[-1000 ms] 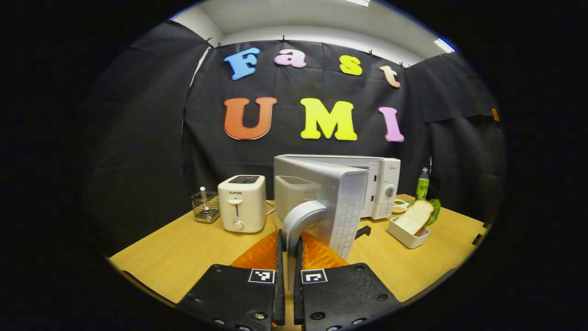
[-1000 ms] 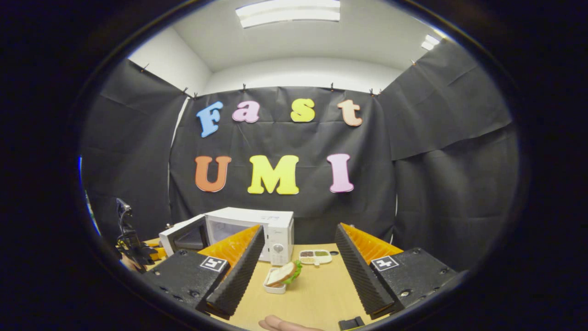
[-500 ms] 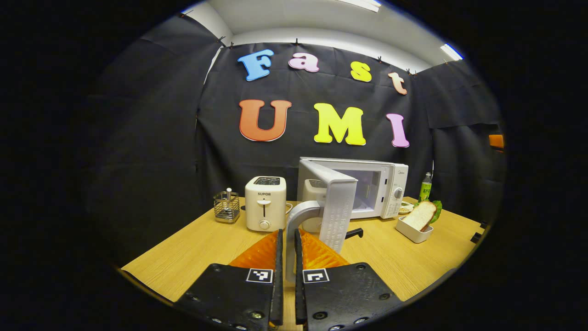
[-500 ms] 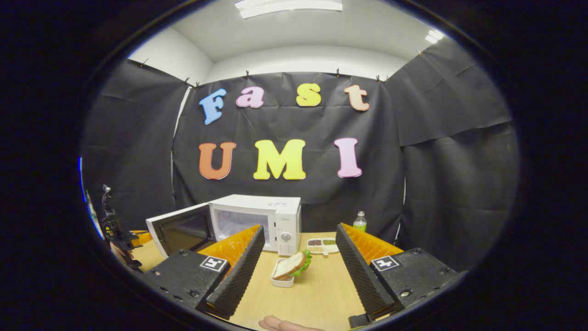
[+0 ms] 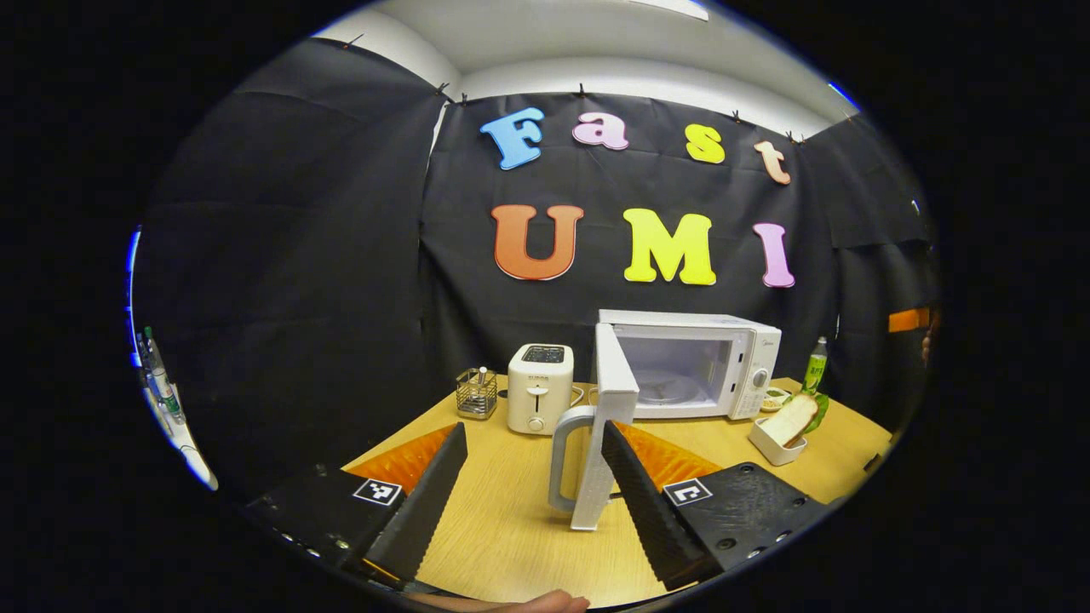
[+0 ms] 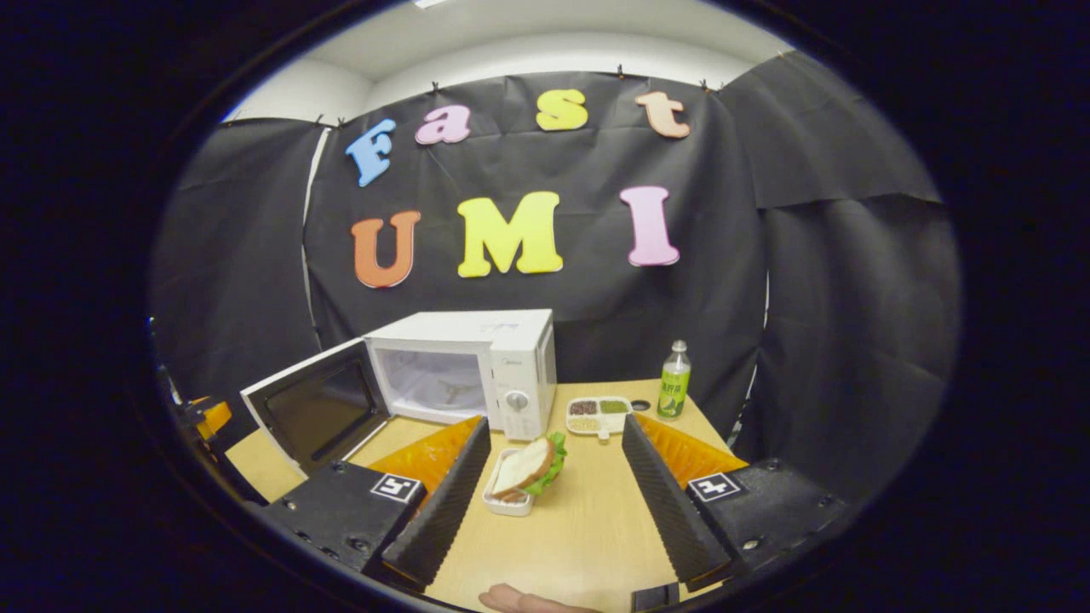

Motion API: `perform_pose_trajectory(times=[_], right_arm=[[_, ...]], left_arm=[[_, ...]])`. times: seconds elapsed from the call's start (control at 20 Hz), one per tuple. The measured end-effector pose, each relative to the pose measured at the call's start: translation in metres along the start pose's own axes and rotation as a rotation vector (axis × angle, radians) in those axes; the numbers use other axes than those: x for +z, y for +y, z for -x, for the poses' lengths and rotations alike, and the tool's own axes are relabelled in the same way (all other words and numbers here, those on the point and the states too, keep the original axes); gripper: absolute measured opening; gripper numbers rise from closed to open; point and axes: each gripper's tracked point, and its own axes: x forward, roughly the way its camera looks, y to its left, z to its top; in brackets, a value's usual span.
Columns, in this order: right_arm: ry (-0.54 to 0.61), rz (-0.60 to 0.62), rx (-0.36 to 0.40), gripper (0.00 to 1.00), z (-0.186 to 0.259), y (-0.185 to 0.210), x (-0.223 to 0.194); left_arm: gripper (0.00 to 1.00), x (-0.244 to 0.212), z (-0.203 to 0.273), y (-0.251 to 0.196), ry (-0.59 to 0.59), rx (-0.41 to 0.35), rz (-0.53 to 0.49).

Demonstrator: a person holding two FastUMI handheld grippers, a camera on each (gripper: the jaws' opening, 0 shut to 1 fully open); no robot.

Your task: Open the microwave oven with the left hand, put the food in, and close the microwave oven.

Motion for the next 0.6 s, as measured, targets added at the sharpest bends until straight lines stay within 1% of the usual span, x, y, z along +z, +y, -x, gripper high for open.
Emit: perform_pose_trajectory(times=[0.15, 0.2, 0.25, 0.3, 0.35, 0.5, 0.55, 0.6], right_arm=[[0.160, -0.035, 0.047, 0.99, -0.045, -0.017, -0.023], [0.219, -0.050, 0.080, 0.99, -0.060, -0.020, -0.031], [0.279, -0.073, 0.105, 0.91, -0.075, -0.022, -0.039], [0.338, -0.094, 0.135, 0.92, -0.089, -0.025, -0.047], [0.391, -0.121, 0.165, 0.98, -0.101, -0.027, -0.056], [0.533, -0.208, 0.259, 0.97, -0.135, -0.032, -0.076], [0.574, -0.239, 0.284, 0.86, -0.145, -0.032, -0.082], [0.610, -0.267, 0.315, 0.85, -0.153, -0.032, -0.085]], left_arm=[[0.95, 0.026, 0.005, -0.026, -0.025, -0.021, 0.018], [0.95, 0.033, 0.008, -0.033, -0.032, -0.020, 0.006], [0.95, 0.042, 0.010, -0.037, -0.050, -0.011, -0.006], [0.95, 0.051, 0.011, -0.045, -0.066, -0.007, -0.016], [0.95, 0.057, 0.013, -0.054, -0.074, -0.003, -0.023], [0.95, 0.066, 0.015, -0.080, -0.086, -0.007, -0.021], [0.95, 0.067, 0.014, -0.088, -0.089, -0.012, -0.016], [0.95, 0.067, 0.014, -0.094, -0.093, -0.020, -0.012]])
